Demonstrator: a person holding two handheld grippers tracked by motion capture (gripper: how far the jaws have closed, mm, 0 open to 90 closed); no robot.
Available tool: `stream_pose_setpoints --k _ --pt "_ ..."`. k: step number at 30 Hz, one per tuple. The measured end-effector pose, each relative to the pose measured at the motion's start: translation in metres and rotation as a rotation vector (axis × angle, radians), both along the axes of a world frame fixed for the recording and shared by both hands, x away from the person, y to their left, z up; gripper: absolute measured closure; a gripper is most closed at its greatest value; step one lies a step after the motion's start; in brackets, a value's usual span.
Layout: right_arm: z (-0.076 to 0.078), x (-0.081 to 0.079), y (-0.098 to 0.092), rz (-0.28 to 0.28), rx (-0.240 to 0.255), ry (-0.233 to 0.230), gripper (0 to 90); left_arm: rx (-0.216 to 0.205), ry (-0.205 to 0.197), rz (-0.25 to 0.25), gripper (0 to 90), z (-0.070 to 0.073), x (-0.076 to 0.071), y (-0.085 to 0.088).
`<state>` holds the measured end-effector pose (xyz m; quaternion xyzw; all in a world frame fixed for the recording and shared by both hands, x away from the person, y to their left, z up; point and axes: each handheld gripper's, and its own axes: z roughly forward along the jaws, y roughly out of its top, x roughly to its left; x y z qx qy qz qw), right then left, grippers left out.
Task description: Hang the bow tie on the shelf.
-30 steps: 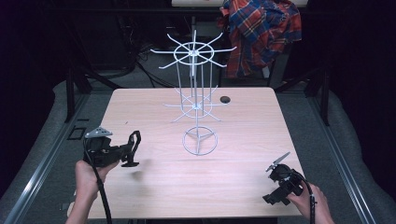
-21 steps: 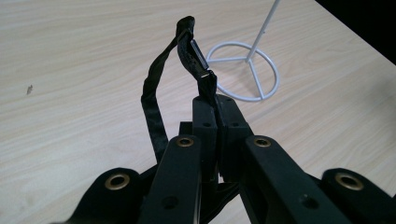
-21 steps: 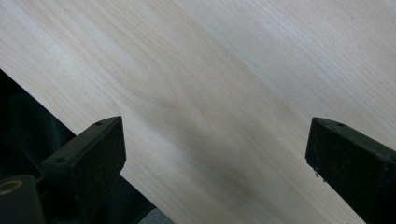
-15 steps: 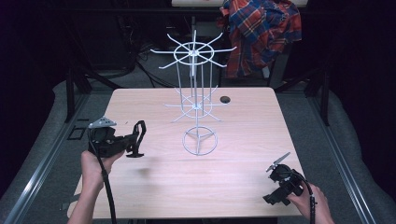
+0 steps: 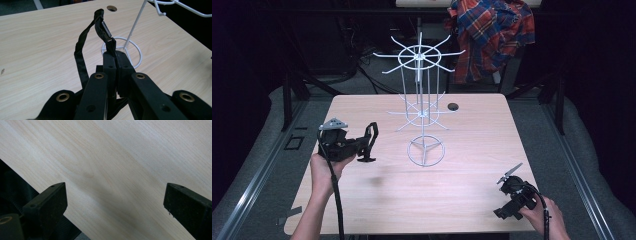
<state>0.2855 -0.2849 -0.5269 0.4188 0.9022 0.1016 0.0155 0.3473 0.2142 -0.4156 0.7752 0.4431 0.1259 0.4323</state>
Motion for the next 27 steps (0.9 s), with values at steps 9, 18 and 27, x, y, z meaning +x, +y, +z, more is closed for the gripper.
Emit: stream_pose_setpoints --k 9,18,27 --pt "0.0 -0.001 0.001 -0.008 0.013 -0.01 4.7 -0.017 -0.021 -0.014 88.0 0.005 0.003 -0.011" --pt "-0.003 0.001 0.001 -0.004 0.011 0.011 4.8 -0.025 -0.036 -0.014 88.0 0.007 0.011 -0.018" --pt "-0.001 0.0 0.002 -0.002 0.002 -0.005 4.7 -0.042 -0.055 0.004 88.0 0.011 0.023 -0.025"
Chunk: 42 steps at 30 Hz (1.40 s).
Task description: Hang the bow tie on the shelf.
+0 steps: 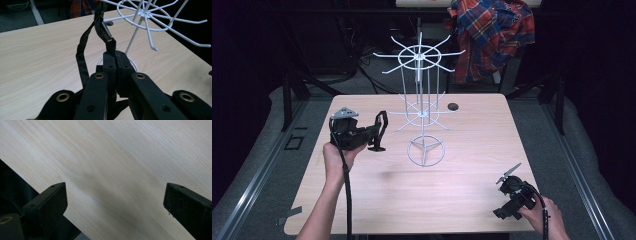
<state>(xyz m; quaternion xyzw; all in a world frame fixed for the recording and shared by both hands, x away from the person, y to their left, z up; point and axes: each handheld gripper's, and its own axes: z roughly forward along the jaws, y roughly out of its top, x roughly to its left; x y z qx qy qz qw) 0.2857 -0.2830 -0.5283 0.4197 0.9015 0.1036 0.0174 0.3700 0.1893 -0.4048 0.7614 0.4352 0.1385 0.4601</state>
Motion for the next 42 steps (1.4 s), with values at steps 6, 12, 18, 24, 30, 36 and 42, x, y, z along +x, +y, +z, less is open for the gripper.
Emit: stream_pose_setpoints --k 6,12,18,24,30,36,42 --pt "-0.004 -0.003 0.001 -0.04 0.041 -0.025 4.7 -0.001 0.003 0.027 88.0 -0.001 0.004 0.0" --pt "0.0 0.001 -0.001 0.019 -0.011 0.023 4.7 -0.006 0.011 0.049 88.0 -0.003 0.006 0.006" --pt "-0.003 0.0 0.001 -0.006 0.016 0.019 4.7 -0.009 0.013 0.061 88.0 -0.005 0.012 0.009" --pt "-0.003 0.001 0.001 0.008 0.001 0.029 4.7 -0.024 0.006 0.05 87.9 -0.004 0.018 0.002" --pt "-0.003 0.0 -0.001 0.004 -0.004 0.017 4.7 -0.001 0.006 0.002 87.9 -0.005 0.023 -0.015" --pt "-0.002 -0.002 -0.001 -0.001 -0.002 0.021 4.7 0.026 0.031 -0.012 87.9 -0.015 0.025 -0.02" --pt "-0.003 -0.001 0.001 0.003 0.006 0.018 4.7 0.034 0.063 -0.026 87.9 -0.023 0.025 -0.023"
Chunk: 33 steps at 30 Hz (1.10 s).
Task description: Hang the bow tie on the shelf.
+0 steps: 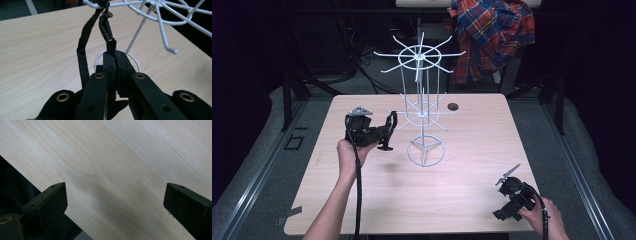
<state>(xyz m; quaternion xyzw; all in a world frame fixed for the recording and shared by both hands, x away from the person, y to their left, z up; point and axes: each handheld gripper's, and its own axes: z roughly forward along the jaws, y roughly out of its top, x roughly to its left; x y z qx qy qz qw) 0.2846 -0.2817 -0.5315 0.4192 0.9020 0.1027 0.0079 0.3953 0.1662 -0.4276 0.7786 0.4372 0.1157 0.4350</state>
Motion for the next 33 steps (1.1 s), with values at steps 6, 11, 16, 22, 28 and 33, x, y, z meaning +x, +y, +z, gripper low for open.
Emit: stream_pose_setpoints --k 6,11,16,22,28,33 --pt "0.0 0.0 0.0 0.008 -0.011 0.007 4.7 0.0 0.021 -0.006 87.9 -0.007 0.001 0.0" --pt "0.0 0.0 0.0 0.002 -0.005 0.003 4.7 0.001 0.048 -0.016 87.9 -0.012 0.003 -0.001" --pt "0.0 0.0 -0.001 0.005 -0.003 0.004 4.7 0.0 0.055 -0.011 87.3 -0.016 0.005 -0.002" --pt "0.0 -0.001 -0.001 0.0 0.007 -0.005 4.7 -0.006 0.048 -0.006 86.5 -0.019 0.006 0.001" --pt "-0.002 -0.002 0.0 -0.021 0.024 -0.012 4.7 -0.011 0.053 -0.003 81.5 -0.022 0.006 0.001" --pt "0.001 0.0 -0.001 0.014 -0.008 0.0 4.7 -0.004 0.052 0.026 67.0 -0.023 0.006 0.001"
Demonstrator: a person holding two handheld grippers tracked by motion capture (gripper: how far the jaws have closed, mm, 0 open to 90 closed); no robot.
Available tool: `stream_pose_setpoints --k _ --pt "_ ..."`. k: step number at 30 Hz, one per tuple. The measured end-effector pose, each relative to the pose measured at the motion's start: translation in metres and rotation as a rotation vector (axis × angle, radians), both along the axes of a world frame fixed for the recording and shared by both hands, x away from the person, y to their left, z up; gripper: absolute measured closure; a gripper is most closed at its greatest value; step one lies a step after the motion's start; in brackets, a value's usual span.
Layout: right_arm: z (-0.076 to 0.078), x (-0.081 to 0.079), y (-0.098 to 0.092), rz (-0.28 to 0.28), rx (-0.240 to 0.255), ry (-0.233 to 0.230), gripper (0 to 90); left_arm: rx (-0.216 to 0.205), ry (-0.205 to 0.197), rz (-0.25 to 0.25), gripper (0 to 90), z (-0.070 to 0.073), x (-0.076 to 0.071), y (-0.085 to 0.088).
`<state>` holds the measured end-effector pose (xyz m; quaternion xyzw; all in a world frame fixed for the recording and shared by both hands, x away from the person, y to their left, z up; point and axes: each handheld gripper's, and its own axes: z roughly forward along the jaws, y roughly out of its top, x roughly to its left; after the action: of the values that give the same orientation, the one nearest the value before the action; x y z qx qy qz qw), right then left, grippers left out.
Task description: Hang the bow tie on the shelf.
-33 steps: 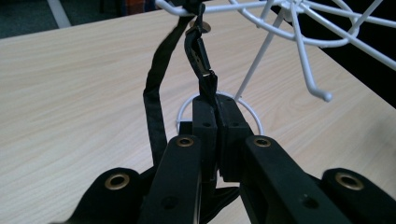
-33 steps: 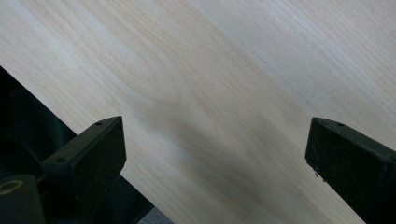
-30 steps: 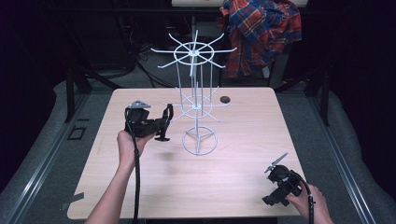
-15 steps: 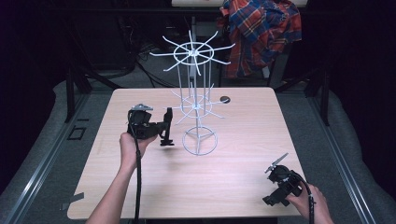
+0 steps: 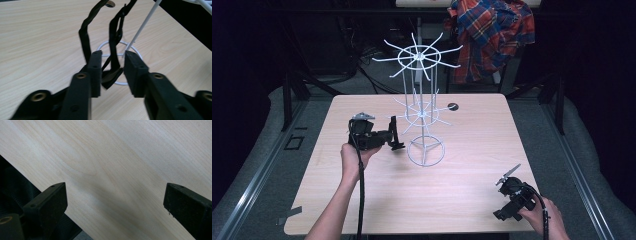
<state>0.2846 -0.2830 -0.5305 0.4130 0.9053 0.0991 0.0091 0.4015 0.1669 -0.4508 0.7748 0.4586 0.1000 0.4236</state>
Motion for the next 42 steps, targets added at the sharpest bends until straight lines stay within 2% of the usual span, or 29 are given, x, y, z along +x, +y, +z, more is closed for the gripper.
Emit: stream_pose_setpoints --k 2,3,5,9,10,11,13,15,17,18,21,27,31,38,42 --pt "0.0 0.0 0.0 0.005 -0.009 -0.001 4.7 0.001 0.0 0.008 59.9 0.0 0.0 0.0" --pt "0.001 0.0 0.0 0.005 -0.008 -0.001 4.7 0.0 0.001 0.017 59.9 0.0 0.0 0.001" --pt "-0.001 -0.001 0.001 -0.016 0.005 -0.014 4.7 0.003 0.004 0.025 48.3 0.001 0.0 0.003" --pt "-0.001 -0.001 0.0 -0.017 0.016 -0.012 4.7 0.007 0.004 0.035 38.6 0.002 -0.002 0.006" --pt "-0.001 -0.001 0.0 -0.016 0.018 -0.017 4.7 0.008 0.0 0.038 38.6 0.003 -0.002 0.008" --pt "0.001 -0.001 0.0 -0.01 0.01 -0.012 4.7 0.008 0.001 0.043 33.8 0.004 -0.004 0.009" --pt "0.004 0.0 -0.001 0.006 -0.009 -0.001 4.7 0.002 -0.003 0.051 31.0 0.006 -0.006 0.013" --pt "0.003 -0.001 -0.001 -0.009 0.007 -0.012 4.7 0.012 -0.006 0.054 28.5 0.008 -0.009 0.018" --pt "0.004 0.0 -0.001 0.005 -0.006 -0.006 4.7 0.013 -0.007 0.064 27.4 0.008 -0.011 0.019" --pt "0.002 -0.002 -0.001 -0.022 0.031 -0.027 4.7 0.024 -0.008 0.067 26.5 0.008 -0.013 0.022" --pt "0.004 -0.002 -0.001 -0.013 0.008 -0.03 4.7 0.041 -0.006 0.076 24.5 0.007 -0.015 0.026" --pt "0.005 -0.003 -0.001 -0.009 0.017 -0.033 4.7 0.07 0.006 0.082 20.4 0.006 -0.023 0.034" --pt "0.005 -0.002 -0.001 -0.009 0.017 -0.033 4.7 0.087 -0.005 0.096 17.9 0.006 -0.025 0.034" --pt "0.006 -0.003 -0.001 -0.01 0.012 -0.041 4.7 0.125 -0.009 0.087 12.6 0.005 -0.03 0.031" --pt "0.005 -0.004 0.0 -0.019 0.023 -0.042 4.7 0.141 0.015 0.086 6.5 0.003 -0.033 0.032"
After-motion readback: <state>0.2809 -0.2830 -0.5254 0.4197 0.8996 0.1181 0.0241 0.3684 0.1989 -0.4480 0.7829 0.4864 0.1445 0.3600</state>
